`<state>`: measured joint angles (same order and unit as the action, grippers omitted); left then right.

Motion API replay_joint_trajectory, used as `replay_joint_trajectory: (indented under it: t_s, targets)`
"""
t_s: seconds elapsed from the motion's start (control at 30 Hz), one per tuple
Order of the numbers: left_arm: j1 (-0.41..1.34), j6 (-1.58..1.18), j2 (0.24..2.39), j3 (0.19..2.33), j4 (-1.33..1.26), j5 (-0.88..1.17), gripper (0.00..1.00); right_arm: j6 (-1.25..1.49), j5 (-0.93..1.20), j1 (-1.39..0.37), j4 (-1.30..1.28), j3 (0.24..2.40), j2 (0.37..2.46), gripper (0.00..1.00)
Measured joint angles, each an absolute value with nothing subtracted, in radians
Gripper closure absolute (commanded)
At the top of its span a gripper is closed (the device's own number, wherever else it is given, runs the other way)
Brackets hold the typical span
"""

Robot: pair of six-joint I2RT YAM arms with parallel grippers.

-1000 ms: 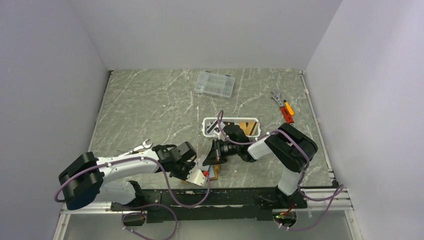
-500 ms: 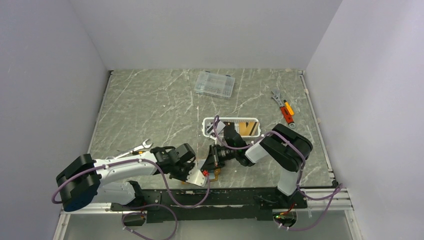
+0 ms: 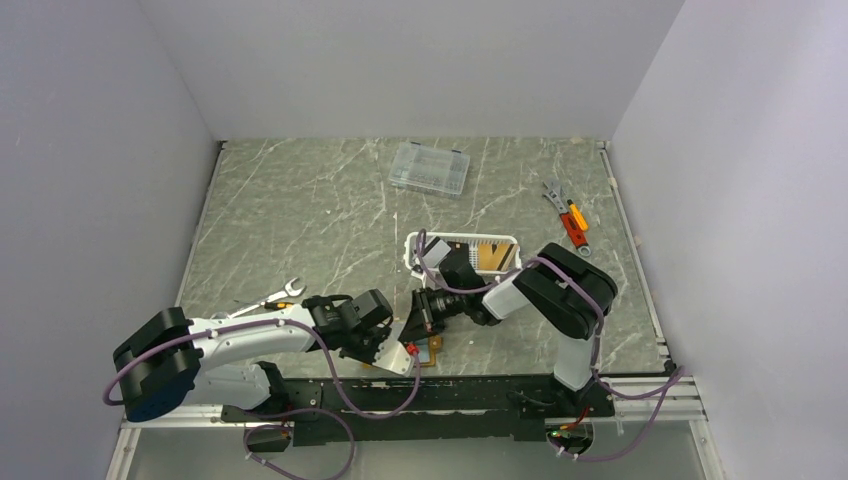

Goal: Put the credit cards into the card holder
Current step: Insert the credit card into the card holder.

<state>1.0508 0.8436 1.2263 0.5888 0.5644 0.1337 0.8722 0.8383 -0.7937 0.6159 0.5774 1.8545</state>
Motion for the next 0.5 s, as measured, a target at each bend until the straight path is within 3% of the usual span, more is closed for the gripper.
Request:
replay_joint_trajectory:
  t_s: [0.13, 0.3, 0.5]
  targets:
    - [1.052, 0.848, 1.228, 0.587, 0.556, 0.12, 1.0, 0.851, 0.857, -0.794, 0.538, 0.618, 1.871, 1.0]
    - [1.055, 0.851, 1.236, 0.587, 0.533, 0.105, 1.0, 0.844, 0.865, -0.788, 0.456, 0.636, 1.871, 0.71]
    - [1.055, 0.851, 1.239, 0.58, 0.498, 0.092, 1.0, 0.876, 0.836, -0.785, 0.455, 0.571, 1.794, 0.63]
